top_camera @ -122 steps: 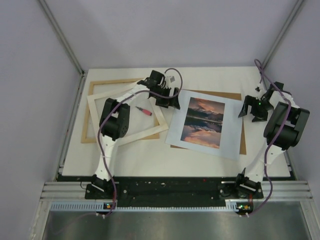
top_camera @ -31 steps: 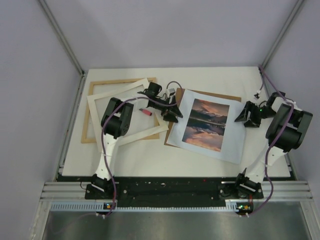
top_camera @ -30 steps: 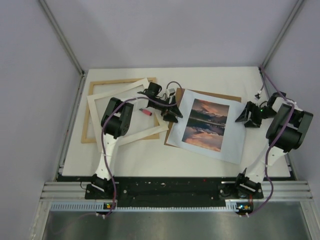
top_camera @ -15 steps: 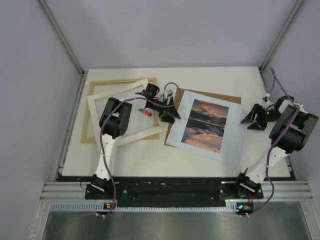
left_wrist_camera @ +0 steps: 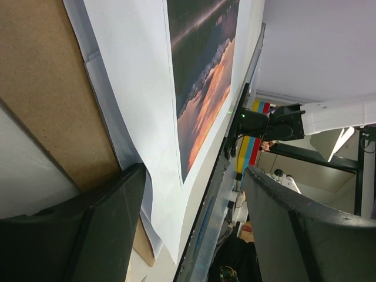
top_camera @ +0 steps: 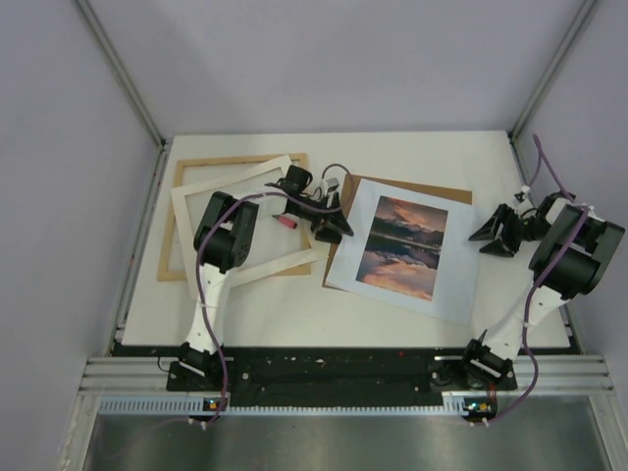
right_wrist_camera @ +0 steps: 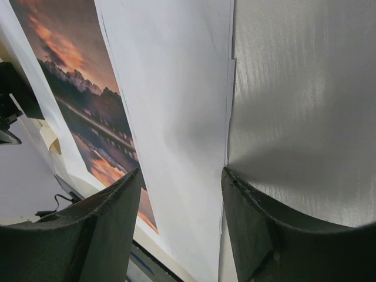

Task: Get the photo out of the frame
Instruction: Move the photo to the photo frame.

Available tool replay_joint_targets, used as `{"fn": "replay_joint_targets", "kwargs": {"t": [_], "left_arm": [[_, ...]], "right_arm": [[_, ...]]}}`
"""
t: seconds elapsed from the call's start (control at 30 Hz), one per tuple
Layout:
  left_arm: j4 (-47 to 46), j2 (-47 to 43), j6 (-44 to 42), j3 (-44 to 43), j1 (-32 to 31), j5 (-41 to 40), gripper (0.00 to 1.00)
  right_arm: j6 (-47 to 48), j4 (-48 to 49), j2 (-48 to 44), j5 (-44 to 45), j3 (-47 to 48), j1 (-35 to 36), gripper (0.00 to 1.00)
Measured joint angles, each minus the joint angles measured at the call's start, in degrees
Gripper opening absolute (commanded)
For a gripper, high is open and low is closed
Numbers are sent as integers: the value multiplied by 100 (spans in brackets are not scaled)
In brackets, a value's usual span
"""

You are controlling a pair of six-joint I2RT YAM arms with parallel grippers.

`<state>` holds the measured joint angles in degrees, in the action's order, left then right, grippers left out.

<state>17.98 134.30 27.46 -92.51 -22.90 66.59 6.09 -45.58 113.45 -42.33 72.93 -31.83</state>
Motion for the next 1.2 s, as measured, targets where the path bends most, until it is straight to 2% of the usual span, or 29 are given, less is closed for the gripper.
{"fn": "replay_joint_targets", "kwargs": {"t": [0.17, 0.37, 0.53, 0.73, 0.93, 1.2], "left_arm": [[9, 0, -26, 28, -7, -81, 54], [133, 0, -151, 57, -7, -310, 43], [330, 13, -260, 35, -7, -503, 27], [632, 28, -415, -107, -7, -817, 0], [774, 35, -461, -332, -22, -1008, 0], [743, 105, -109, -1224, -254, -1027, 0]], "right_arm": [[-28, 15, 33, -111, -20, -20, 57], [-28, 31, 33, -111, -31, -20, 56], [-31, 55, 20, -101, -57, -17, 55], [-17, 103, -83, 24, -129, -15, 54], [31, 125, -229, 269, -205, -15, 54], [92, 181, -402, 660, -205, -17, 57]]}}
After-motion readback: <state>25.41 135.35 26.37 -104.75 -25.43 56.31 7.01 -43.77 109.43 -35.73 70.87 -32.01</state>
